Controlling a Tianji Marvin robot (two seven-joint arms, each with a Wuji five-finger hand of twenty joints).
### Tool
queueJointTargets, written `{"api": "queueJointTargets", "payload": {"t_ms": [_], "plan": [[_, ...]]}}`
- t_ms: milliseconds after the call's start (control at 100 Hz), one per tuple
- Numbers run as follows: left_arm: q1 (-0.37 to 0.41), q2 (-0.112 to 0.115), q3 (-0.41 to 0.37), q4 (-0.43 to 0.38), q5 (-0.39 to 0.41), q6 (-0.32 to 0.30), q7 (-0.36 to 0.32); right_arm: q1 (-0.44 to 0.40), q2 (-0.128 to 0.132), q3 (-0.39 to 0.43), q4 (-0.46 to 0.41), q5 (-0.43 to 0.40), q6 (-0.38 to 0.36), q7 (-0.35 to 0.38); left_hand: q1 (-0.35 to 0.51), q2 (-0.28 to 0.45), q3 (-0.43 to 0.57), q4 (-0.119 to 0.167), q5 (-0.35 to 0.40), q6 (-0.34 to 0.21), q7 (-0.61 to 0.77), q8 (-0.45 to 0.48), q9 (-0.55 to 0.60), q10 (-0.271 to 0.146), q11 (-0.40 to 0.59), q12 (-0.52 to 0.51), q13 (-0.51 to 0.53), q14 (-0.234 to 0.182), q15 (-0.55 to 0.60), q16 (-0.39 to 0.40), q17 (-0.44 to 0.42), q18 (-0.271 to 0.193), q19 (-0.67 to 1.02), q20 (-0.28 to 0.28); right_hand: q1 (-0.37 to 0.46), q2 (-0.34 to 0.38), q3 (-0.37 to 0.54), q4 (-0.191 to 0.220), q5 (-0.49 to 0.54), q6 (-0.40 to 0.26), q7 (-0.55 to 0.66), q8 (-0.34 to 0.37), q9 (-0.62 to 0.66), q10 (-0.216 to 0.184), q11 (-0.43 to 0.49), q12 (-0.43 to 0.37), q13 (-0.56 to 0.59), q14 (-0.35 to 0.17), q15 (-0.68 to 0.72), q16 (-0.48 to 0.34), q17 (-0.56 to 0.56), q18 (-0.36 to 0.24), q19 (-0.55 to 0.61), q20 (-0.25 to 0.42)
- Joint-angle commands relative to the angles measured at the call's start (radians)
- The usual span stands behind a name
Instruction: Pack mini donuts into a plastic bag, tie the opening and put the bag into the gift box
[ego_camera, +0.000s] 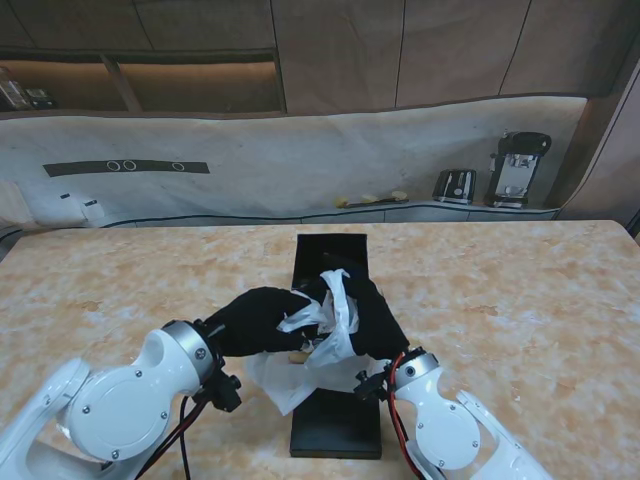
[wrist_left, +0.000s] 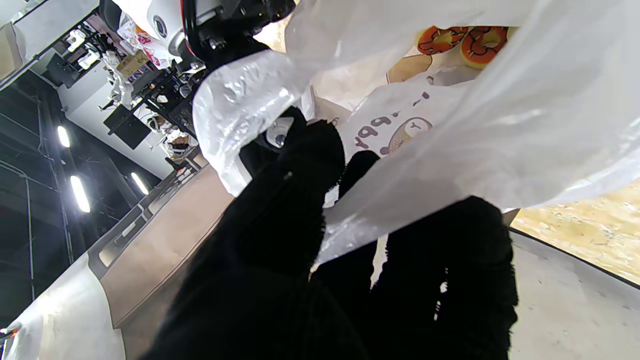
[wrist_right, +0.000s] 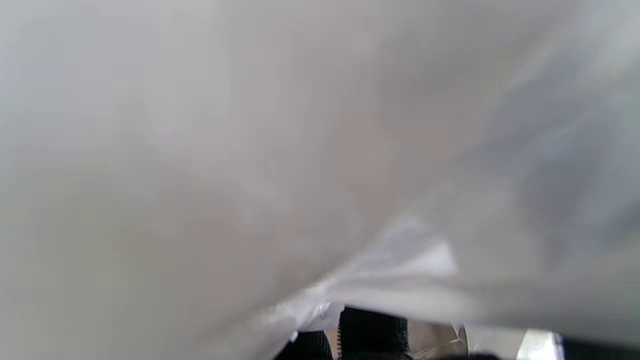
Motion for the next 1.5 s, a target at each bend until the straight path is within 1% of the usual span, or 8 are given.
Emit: {"api": "queueJointTargets", "payload": {"t_ms": [0, 360, 430, 520, 620, 850, 980, 1490], "plan": [[0.000, 0.002, 0.007, -0.007, -0.006, -0.002, -0.022, 0.001, -0.014, -0.012, 0.005, 0.003, 0.009, 0.012, 0.043, 0.019, 0.013, 0.008, -0.017, -0.035, -0.023, 0.008, -0.027, 0.002, -0.010, 0.021, -0.014, 0.006, -0.022, 0.008, -0.005, -0.027, -0.003, 0.027, 0.029, 0.009, -0.006, 0.027, 0.017, -0.007, 0.012, 0.013, -0.010, 0.001, 0.020, 0.025, -0.006, -0.024, 0.010, 0.003, -0.012, -0.027, -0.004, 0.017], [-0.002, 0.005, 0.024, -0.002, -0.028, 0.000, -0.031, 0.008, -0.046, -0.052, 0.005, 0.064, 0.067, -0.058, 0.029, -0.008, 0.017, 0.006, -0.058, -0.016, -0.060, -0.012, -0.062, 0.001, -0.027, 0.022, -0.040, -0.002, -0.042, 0.002, -0.021, -0.041, -0.013, 0.024, 0.158, 0.089, -0.081, 0.054, 0.288, 0.038, 0.149, 0.112, 0.048, -0.011, 0.182, 0.086, -0.001, -0.023, 0.138, 0.044, -0.023, -0.031, 0.044, 0.073], [0.000, 0.006, 0.022, -0.004, -0.029, 0.000, -0.039, 0.002, -0.053, -0.054, 0.000, 0.081, 0.081, -0.075, -0.016, -0.036, 0.035, -0.001, -0.091, 0.000, -0.095, 0.003, -0.105, 0.005, 0.008, -0.006, -0.054, -0.007, -0.047, 0.005, -0.021, -0.059, -0.009, 0.023, 0.225, 0.090, -0.143, -0.085, 0.338, 0.028, 0.262, 0.025, 0.090, -0.016, 0.190, 0.093, 0.010, -0.023, 0.167, 0.044, -0.019, -0.030, 0.052, 0.097], [0.004, 0.007, 0.018, -0.005, -0.028, -0.003, -0.042, -0.006, -0.061, -0.056, -0.010, 0.110, 0.102, -0.090, -0.055, -0.034, -0.015, -0.006, -0.102, 0.004, -0.123, 0.008, -0.169, 0.011, 0.091, -0.089, -0.066, -0.009, -0.048, 0.011, -0.009, -0.073, 0.003, 0.022, 0.279, 0.102, -0.196, -0.104, 0.371, 0.013, 0.402, -0.032, 0.150, -0.010, 0.191, 0.096, 0.030, -0.018, 0.180, 0.043, 0.007, -0.029, 0.052, 0.099], [0.010, 0.007, 0.013, -0.007, -0.034, 0.000, -0.044, -0.011, -0.069, -0.060, -0.018, 0.143, 0.122, -0.102, -0.123, 0.021, -0.107, -0.001, -0.101, 0.015, -0.160, 0.016, -0.219, 0.012, 0.155, -0.277, -0.076, -0.016, -0.056, 0.009, 0.013, -0.085, 0.021, 0.013, 0.318, 0.147, -0.229, -0.085, 0.433, 0.018, 0.453, -0.033, 0.208, -0.002, 0.175, 0.091, 0.050, -0.014, 0.179, 0.037, 0.023, -0.032, 0.044, 0.089], [0.044, 0.002, -0.021, -0.009, -0.021, -0.042, -0.020, -0.015, -0.071, -0.059, -0.026, 0.159, 0.139, -0.105, -0.223, 0.166, -0.315, 0.012, -0.143, 0.029, -0.265, -0.007, -0.315, 0.019, 0.063, -0.378, -0.178, -0.015, -0.205, -0.067, -0.082, -0.093, -0.040, 0.018, 0.355, 0.195, -0.271, -0.052, 0.433, 0.043, 0.461, 0.040, 0.225, 0.001, 0.176, 0.099, 0.061, -0.016, 0.185, 0.038, 0.032, -0.028, 0.042, 0.082], [0.064, -0.010, -0.033, -0.003, -0.021, -0.072, 0.035, -0.020, -0.075, -0.058, -0.034, 0.166, 0.146, -0.116, -0.250, 0.186, -0.323, 0.009, -0.166, 0.032, -0.294, -0.013, -0.379, 0.021, -0.012, -0.454, -0.254, -0.016, -0.318, -0.150, -0.186, -0.065, -0.153, -0.011, 0.361, 0.195, -0.270, -0.031, 0.424, 0.047, 0.465, 0.076, 0.229, 0.001, 0.182, 0.102, 0.069, -0.018, 0.191, 0.041, 0.039, -0.027, 0.046, 0.083], [0.140, -0.049, -0.112, 0.002, 0.020, -0.183, 0.226, -0.022, -0.080, -0.061, -0.043, 0.181, 0.155, -0.129, -0.239, 0.224, -0.319, 0.008, -0.150, 0.042, -0.274, -0.008, -0.339, 0.023, 0.017, -0.457, -0.227, -0.017, -0.303, -0.163, -0.183, -0.051, -0.166, -0.012, 0.400, 0.177, -0.159, 0.097, 0.425, 0.101, 0.396, 0.054, 0.263, -0.008, 0.176, 0.101, 0.086, -0.019, 0.195, 0.044, 0.054, -0.024, 0.057, 0.080]]}}
